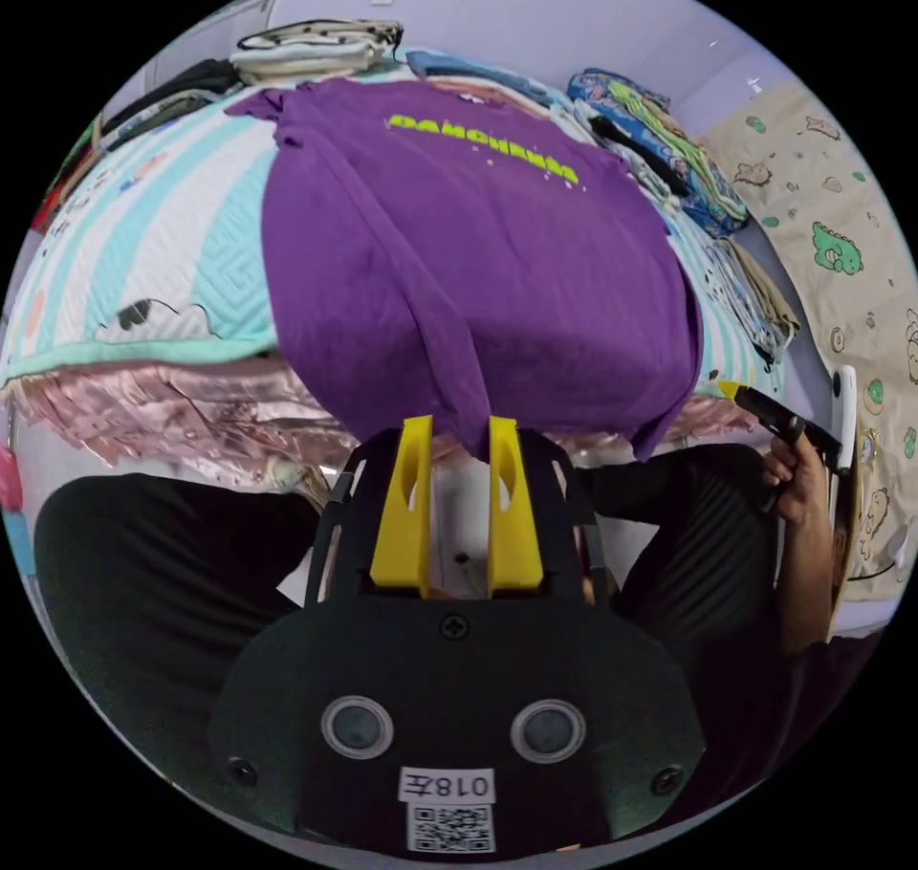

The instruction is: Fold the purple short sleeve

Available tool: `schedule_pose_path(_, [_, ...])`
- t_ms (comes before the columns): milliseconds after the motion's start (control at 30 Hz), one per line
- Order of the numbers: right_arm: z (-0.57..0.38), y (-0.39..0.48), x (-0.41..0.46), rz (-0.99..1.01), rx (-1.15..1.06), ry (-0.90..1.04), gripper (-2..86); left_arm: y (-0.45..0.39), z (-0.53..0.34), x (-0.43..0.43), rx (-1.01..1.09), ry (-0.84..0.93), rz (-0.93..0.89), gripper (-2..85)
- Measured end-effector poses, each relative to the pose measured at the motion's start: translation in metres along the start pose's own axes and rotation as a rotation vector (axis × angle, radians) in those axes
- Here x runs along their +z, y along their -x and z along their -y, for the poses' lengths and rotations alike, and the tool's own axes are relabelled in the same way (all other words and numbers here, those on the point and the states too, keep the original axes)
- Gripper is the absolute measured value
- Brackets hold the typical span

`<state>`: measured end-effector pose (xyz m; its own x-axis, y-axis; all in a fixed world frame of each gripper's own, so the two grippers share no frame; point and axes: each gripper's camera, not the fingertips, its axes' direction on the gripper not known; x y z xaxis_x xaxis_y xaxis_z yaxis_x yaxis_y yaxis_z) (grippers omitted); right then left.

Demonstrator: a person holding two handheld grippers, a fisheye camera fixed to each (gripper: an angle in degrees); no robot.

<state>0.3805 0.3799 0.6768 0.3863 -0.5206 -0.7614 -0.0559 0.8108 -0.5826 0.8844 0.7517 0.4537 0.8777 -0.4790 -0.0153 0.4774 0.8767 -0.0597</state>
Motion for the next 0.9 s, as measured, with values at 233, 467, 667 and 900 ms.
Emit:
schedule_pose_path(233, [0.006,0.009,0.062,-0.037,-0.078,0.227,12.2,0.007,0.019,0.031,-0.027,0.112,0.008,11.1])
schedule_pose_path(467, [0.013,0.005,0.13,-0.161,-0.093,0.368,6.3,0.026,0.024,0.039,-0.035,0.139,0.099,0.2])
schedule_pose_path(667, [0.004,-0.008,0.107,-0.046,-0.093,0.315,1.2,0.067,0.002,-0.026,-0.149,0.054,-0.271,-0.8])
schedule_pose_path(900, [-0.012,-0.029,0.008,0.224,-0.152,0.053,0.3,0.111,-0.044,-0.185,-0.049,-0.151,-0.452,-0.8])
